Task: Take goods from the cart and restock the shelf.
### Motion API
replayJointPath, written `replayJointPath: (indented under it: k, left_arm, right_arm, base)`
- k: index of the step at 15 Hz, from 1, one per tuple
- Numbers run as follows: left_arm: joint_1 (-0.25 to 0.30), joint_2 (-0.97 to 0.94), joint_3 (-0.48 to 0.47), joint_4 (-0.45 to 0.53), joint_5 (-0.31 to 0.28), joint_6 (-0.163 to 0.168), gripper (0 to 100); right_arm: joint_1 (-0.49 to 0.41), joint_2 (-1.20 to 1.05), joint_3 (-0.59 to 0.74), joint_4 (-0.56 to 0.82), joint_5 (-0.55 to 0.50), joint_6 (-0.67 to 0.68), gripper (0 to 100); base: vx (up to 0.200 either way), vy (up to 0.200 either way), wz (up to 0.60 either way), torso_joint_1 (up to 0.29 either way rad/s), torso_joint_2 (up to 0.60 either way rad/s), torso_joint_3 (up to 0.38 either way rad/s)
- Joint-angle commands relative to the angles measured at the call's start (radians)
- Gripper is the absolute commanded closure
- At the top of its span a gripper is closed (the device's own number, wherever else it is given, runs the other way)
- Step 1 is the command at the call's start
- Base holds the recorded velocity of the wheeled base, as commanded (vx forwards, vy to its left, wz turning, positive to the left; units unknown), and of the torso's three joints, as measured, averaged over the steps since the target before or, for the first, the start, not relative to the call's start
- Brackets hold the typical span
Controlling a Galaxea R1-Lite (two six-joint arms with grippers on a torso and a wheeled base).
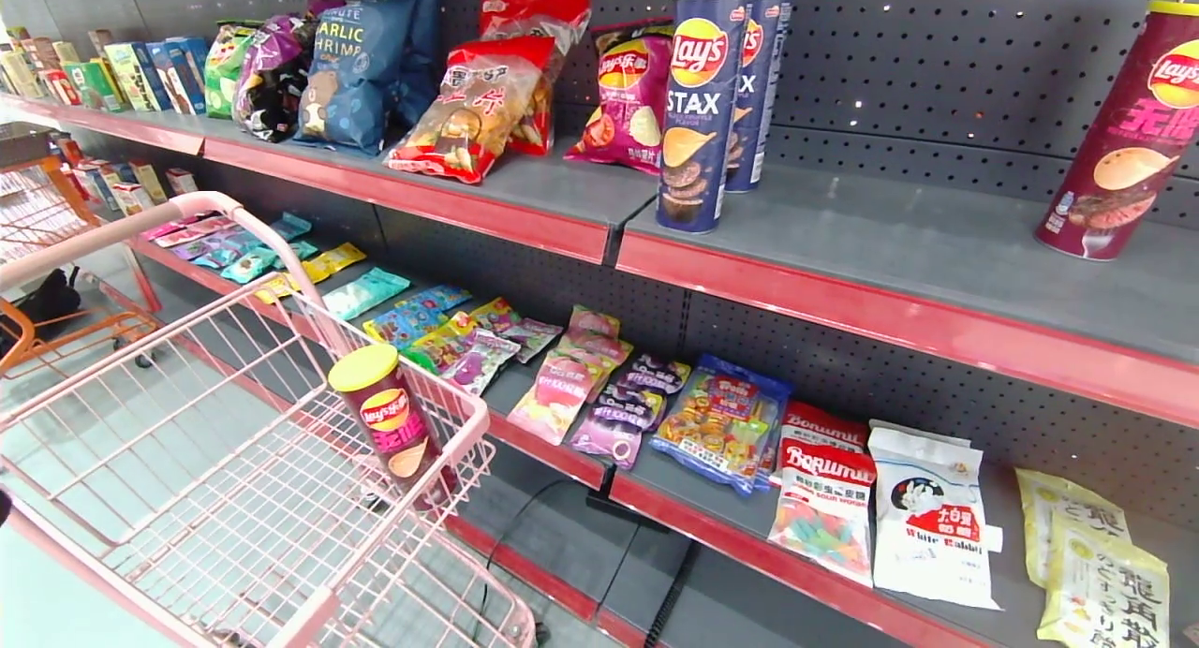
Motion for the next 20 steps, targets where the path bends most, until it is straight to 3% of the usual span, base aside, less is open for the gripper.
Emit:
replayJointPath:
  k: [1,2,5,7,10,15,18,20]
  left_arm:
    - [0.001,0.465,-0.156,-0.065,-0.009,0.029,0]
    - [0.003,0.521,-0.159,-0.095,-0.012,0.024,0]
    - [0.004,0.826,-0.093,-0.431,-0.087,0.023,0]
    - [0.004,0.913,-0.019,-0.556,-0.118,0.026,0]
    - [0.026,0.996,0.008,-0.566,-0.188,0.026,0]
    - [0.029,1.163,0.008,-0.740,-0.194,0.046,0]
    - [0.026,1.214,0.004,-0.750,-0.201,0.066,0]
    - [0.026,1.272,0.001,-0.812,-0.214,0.066,0]
  right_arm:
    - [0.000,0.001,0.000,-0.001,0.001,-0.001,0]
    - [0.000,0.001,0.000,0.001,0.001,-0.001,0]
    - [0.000,0.001,0.000,-0.001,0.001,-0.001,0]
    - [-0.002,0.001,0.000,0.001,0.000,-0.001,0]
    - [0.000,0.001,0.000,0.001,0.001,-0.001,0]
    - [0.000,0.001,0.000,0.001,0.001,-0.001,0]
    - [0.000,0.001,0.000,0.001,0.001,-0.002,0]
    - [0.000,0.001,0.000,0.001,0.001,-0.002,0]
  base:
    - [0.000,0.000,0.00,0.000,0.00,0.000]
    - [0.000,0.000,0.00,0.000,0.00,0.000]
    - [0.000,0.000,0.00,0.000,0.00,0.000]
    - [0.000,0.000,0.00,0.000,0.00,0.000]
    - [0.000,0.000,0.00,0.000,0.00,0.000]
    - [0.000,0.000,0.00,0.000,0.00,0.000]
    - [0.000,0.000,0.00,0.000,0.00,0.000]
    - [0.000,0.000,0.00,0.000,0.00,0.000]
